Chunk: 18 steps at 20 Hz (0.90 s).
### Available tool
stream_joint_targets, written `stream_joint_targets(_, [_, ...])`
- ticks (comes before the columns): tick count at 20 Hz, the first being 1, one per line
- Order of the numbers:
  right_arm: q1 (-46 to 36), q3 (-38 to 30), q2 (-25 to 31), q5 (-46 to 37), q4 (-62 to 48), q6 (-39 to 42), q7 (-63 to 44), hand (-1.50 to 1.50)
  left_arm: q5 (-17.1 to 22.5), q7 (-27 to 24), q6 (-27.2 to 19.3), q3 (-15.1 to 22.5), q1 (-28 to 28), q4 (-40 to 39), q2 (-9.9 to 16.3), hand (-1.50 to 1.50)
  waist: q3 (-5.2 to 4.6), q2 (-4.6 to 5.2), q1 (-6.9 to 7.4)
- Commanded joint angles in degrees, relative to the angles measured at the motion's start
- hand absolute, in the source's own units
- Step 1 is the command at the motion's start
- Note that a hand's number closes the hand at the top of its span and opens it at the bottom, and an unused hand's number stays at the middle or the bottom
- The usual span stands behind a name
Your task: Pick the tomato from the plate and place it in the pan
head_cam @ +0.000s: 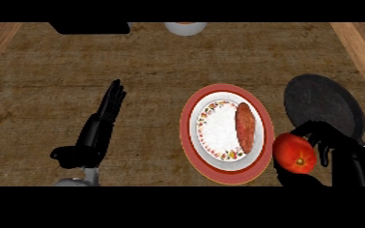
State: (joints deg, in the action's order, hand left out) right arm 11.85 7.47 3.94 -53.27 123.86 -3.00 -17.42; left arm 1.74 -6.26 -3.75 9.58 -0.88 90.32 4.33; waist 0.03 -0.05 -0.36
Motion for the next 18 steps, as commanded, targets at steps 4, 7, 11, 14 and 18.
stream_joint_targets(4, [-9.10,-13.59,4.13,1.50,-16.16,-9.65,9.18,1.50,-0.09,3.36,1.49,-0.54,0.49,4.61,2.35,0.00,0.04,0.13,0.91])
stream_joint_targets(7, [-14.52,-17.91,5.89,0.81,-23.12,-14.00,10.94,1.50,-1.44,2.39,-0.30,1.47,0.49,2.78,-0.80,0.00,0.01,0.17,0.87])
stream_joint_targets(11, [-21.44,-27.73,10.04,12.94,-35.25,-18.20,19.38,1.50,1.11,3.92,2.13,-1.49,-0.37,4.02,1.81,0.00,0.08,0.25,1.10])
stream_joint_targets(14, [-29.93,-28.44,12.15,12.17,-47.50,-20.93,22.18,1.50,-0.37,0.79,1.34,0.25,0.30,0.76,-0.67,0.00,0.02,0.29,1.24])
stream_joint_targets(18, [-32.31,-33.89,17.06,20.65,-61.34,-22.34,35.84,1.50,1.08,-0.58,2.88,-2.44,-0.35,-0.87,0.61,0.00,0.04,0.29,1.05])
